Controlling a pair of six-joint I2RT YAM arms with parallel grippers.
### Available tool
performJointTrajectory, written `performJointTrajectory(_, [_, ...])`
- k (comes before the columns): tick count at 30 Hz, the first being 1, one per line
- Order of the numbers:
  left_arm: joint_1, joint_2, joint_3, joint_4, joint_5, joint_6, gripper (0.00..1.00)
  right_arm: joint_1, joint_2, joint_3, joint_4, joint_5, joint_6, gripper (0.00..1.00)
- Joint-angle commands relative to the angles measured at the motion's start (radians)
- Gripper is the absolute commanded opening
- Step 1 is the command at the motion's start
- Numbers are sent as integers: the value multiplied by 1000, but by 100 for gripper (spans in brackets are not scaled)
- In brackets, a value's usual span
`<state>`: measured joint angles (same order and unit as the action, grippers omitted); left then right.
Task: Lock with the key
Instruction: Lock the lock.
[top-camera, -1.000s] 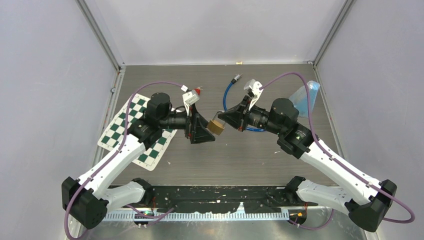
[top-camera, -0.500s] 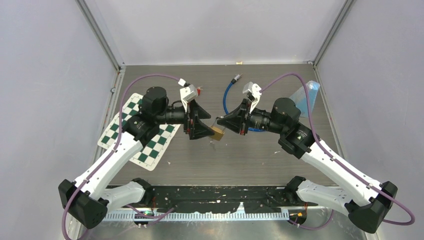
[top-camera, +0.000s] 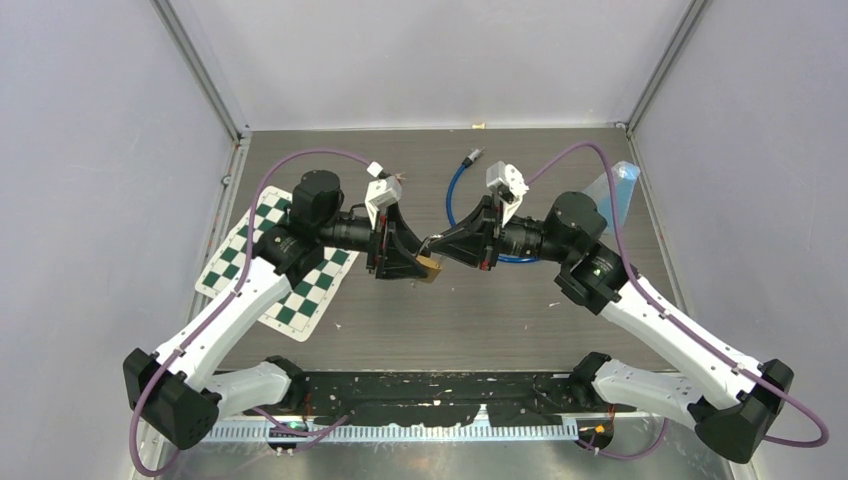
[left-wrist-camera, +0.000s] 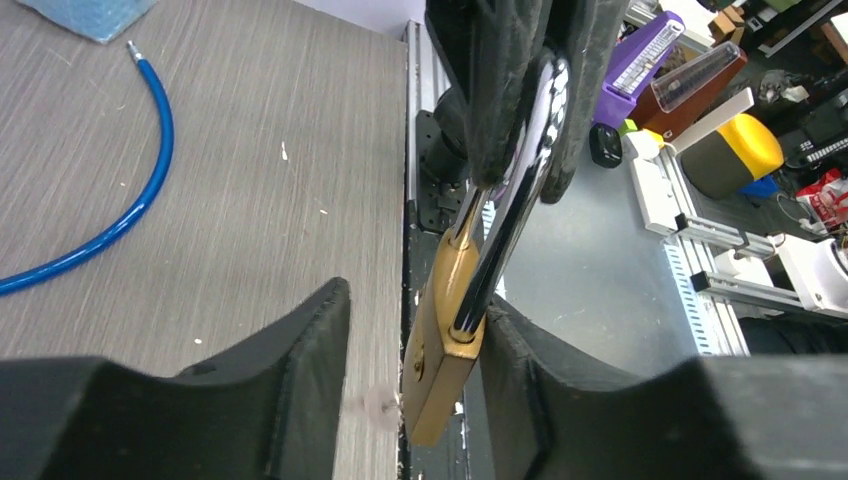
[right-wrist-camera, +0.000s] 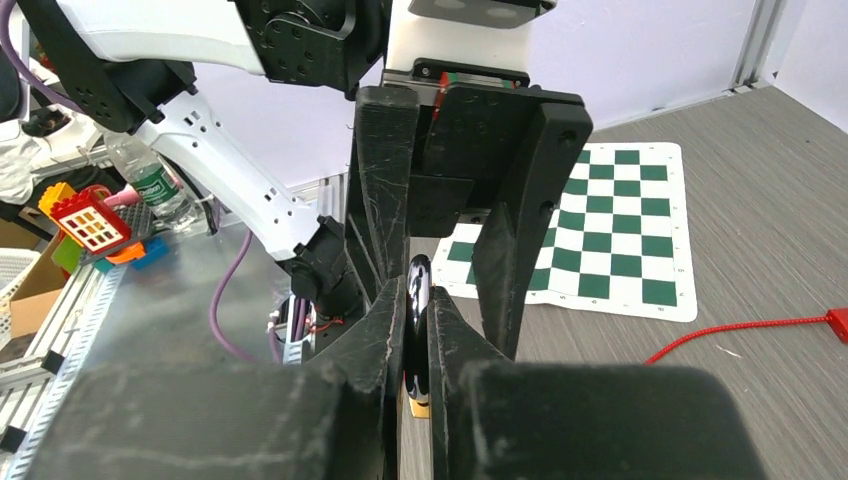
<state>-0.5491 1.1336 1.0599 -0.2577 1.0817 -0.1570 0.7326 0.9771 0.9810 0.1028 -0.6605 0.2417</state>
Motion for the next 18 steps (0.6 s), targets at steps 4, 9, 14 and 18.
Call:
performJointTrajectory(4, [5,16,25,49,37,-28,39,-1,65,98,179,-53,40,5])
performJointTrajectory(9, [5,18,28,24,38,-14,3,-1,93,119,184,-51,51,5])
performJointTrajectory(14, [5,-11,23,0,-29,-13,0,-1,106,146,151,-17,72,5])
performJointTrajectory(18, [5,-38,25,9,-109,-39,0,-1,112,152,139,26,92,16])
